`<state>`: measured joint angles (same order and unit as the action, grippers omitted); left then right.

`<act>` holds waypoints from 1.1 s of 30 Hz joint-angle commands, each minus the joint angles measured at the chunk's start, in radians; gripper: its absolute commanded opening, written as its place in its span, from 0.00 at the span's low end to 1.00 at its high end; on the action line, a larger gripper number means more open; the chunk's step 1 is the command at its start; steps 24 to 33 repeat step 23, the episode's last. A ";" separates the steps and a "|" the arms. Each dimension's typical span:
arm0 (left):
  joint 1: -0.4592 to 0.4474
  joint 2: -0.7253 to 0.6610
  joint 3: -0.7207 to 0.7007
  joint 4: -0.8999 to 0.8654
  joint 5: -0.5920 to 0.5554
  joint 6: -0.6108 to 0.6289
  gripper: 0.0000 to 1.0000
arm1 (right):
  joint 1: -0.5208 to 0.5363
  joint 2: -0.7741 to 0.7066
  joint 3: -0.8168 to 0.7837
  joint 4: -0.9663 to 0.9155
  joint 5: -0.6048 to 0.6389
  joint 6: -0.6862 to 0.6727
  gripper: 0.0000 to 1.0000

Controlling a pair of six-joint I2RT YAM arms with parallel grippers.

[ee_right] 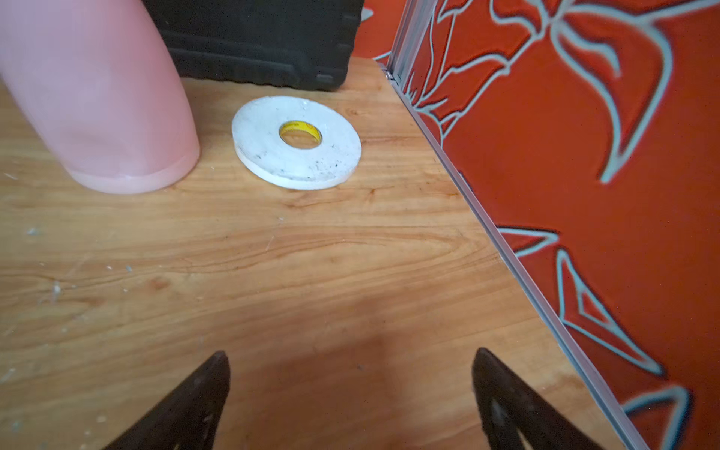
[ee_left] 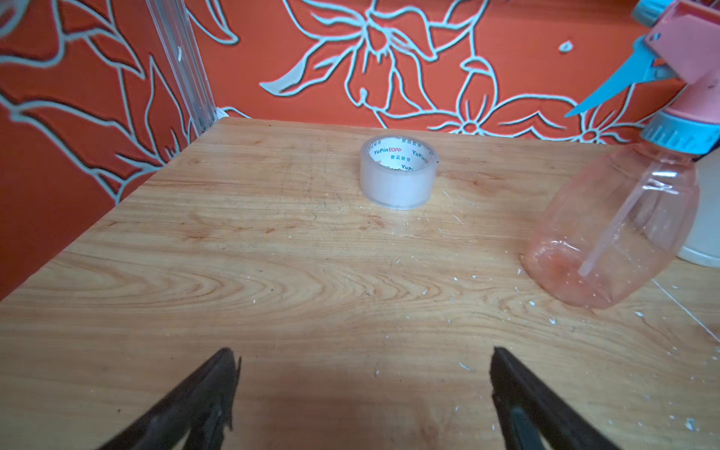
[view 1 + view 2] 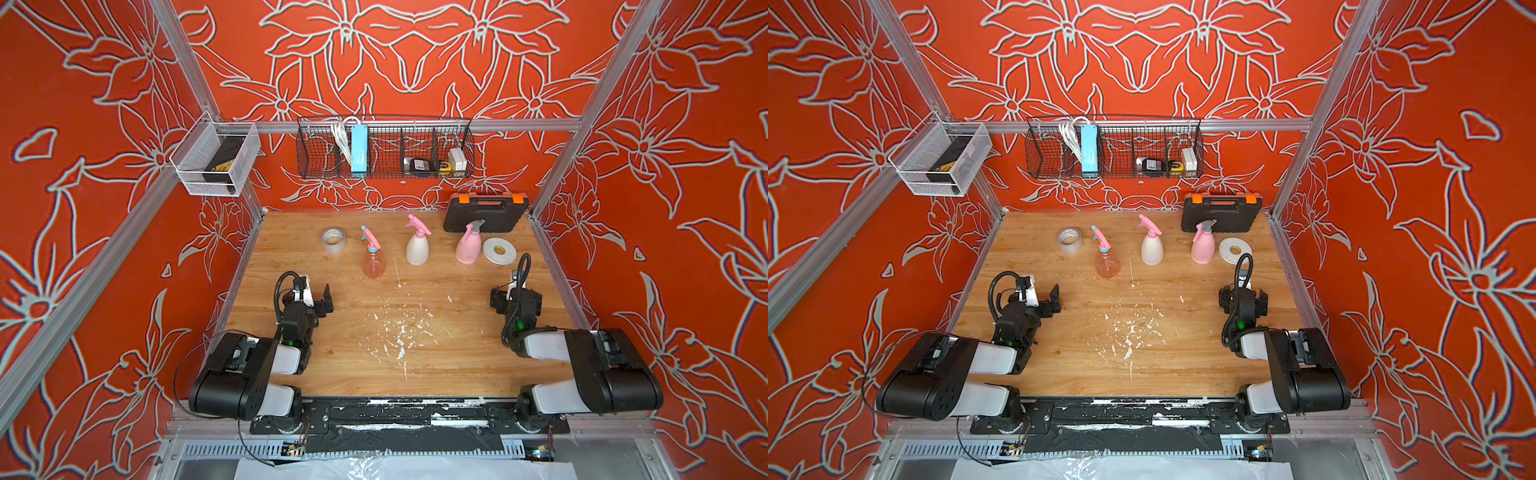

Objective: Attach spray nozzles to spray bottles
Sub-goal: Reset both arms

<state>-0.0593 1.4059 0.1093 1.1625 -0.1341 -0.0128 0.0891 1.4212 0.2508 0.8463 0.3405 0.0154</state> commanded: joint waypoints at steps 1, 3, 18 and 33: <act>0.007 -0.003 0.011 0.039 0.051 0.023 0.97 | -0.008 -0.007 0.066 -0.028 -0.065 -0.001 0.97; 0.003 0.003 0.011 0.050 0.045 0.027 0.97 | -0.009 -0.003 0.043 0.019 -0.074 -0.004 0.97; 0.000 0.006 0.017 0.039 0.044 0.028 0.97 | -0.009 -0.009 0.062 -0.029 -0.064 0.001 0.97; -0.006 0.004 0.013 0.045 0.036 0.032 0.97 | -0.010 -0.008 0.062 -0.026 -0.064 0.000 0.97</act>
